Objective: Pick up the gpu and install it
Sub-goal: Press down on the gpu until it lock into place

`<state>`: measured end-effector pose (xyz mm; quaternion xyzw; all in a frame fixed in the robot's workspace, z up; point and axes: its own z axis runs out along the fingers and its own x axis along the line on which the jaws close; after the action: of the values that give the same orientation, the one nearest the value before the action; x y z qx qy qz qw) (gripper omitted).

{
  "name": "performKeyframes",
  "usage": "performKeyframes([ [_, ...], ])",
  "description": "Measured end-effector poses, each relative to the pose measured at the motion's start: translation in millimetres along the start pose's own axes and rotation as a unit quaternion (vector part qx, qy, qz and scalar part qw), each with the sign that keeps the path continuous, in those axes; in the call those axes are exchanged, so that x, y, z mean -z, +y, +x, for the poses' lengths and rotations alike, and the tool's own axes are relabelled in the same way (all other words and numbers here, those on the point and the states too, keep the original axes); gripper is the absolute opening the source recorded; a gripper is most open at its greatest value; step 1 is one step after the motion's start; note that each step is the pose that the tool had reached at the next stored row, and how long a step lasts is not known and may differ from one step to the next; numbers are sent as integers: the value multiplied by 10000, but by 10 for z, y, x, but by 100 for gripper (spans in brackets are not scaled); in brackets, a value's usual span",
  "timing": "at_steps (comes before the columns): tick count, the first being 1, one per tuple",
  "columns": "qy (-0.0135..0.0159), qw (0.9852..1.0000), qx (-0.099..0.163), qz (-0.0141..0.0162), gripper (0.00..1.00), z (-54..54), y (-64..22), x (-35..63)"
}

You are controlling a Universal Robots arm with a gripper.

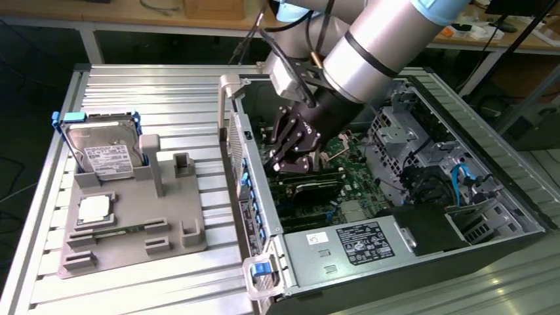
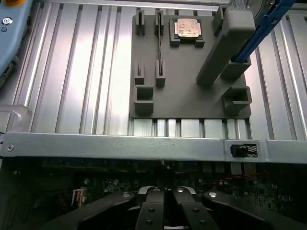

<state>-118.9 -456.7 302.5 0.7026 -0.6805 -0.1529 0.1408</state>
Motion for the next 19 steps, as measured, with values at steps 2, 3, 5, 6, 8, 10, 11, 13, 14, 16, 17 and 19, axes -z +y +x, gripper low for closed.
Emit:
performKeyframes([
  [2,-2,10000,-1,-82,11,1,-20,-11],
  [3,-3,9999,-1,-103,11,1,-27,-23],
  [5,-5,9999,-2,-141,11,2,-37,-47],
  [6,-5,9999,-2,-160,11,2,-42,-57],
  [8,-7,9997,-4,-240,11,3,-48,-69],
  [10,-8,9997,-4,-264,11,2,-49,-71],
  [11,-9,9996,-3,-273,11,3,-51,-74],
  [13,-4,9995,-4,-320,11,4,-62,-93],
  [14,-6,9994,-4,-340,11,4,-66,-100],
  [16,-11,9993,-3,-363,11,4,-73,-117],
  [17,-10,9993,-4,-370,11,4,-75,-121],
  [19,-12,9993,-4,-380,11,4,-78,-129],
])
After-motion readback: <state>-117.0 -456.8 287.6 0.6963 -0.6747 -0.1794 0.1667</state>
